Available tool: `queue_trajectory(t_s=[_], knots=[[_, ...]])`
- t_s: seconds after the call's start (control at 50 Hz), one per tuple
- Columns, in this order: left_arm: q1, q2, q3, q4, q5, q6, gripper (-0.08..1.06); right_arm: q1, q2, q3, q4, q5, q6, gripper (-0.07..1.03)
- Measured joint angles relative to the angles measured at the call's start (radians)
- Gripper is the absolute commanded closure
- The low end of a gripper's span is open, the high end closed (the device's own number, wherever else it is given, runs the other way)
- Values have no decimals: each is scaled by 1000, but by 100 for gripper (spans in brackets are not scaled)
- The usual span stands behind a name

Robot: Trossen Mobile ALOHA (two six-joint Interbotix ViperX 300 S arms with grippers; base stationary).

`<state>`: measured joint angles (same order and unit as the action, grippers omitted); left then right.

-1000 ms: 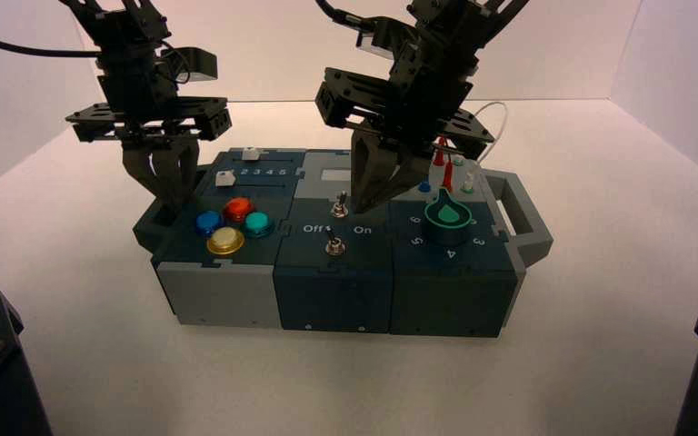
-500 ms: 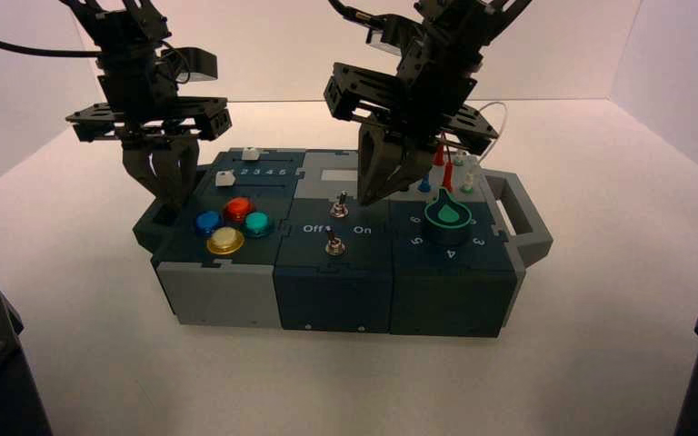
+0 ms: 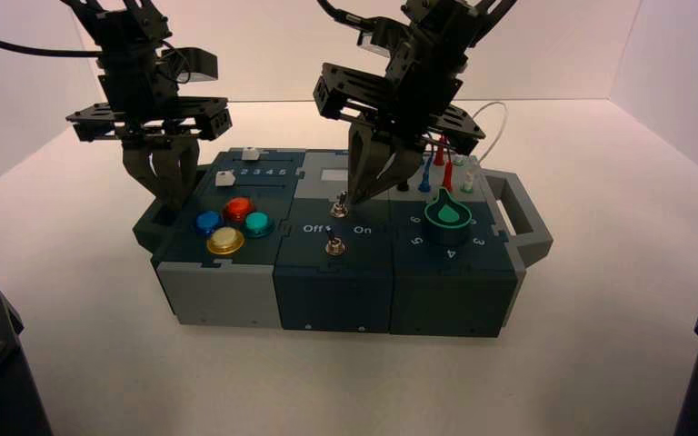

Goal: Flip the top switch off with the right gripper.

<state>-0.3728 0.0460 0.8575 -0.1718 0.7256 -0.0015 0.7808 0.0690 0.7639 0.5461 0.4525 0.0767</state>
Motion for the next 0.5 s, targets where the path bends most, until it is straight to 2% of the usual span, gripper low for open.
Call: queue_trajectory(t_s=[0.5], knots=[[-2, 0, 0, 0, 2, 0, 101, 8, 0, -6, 23, 17, 0, 99]])
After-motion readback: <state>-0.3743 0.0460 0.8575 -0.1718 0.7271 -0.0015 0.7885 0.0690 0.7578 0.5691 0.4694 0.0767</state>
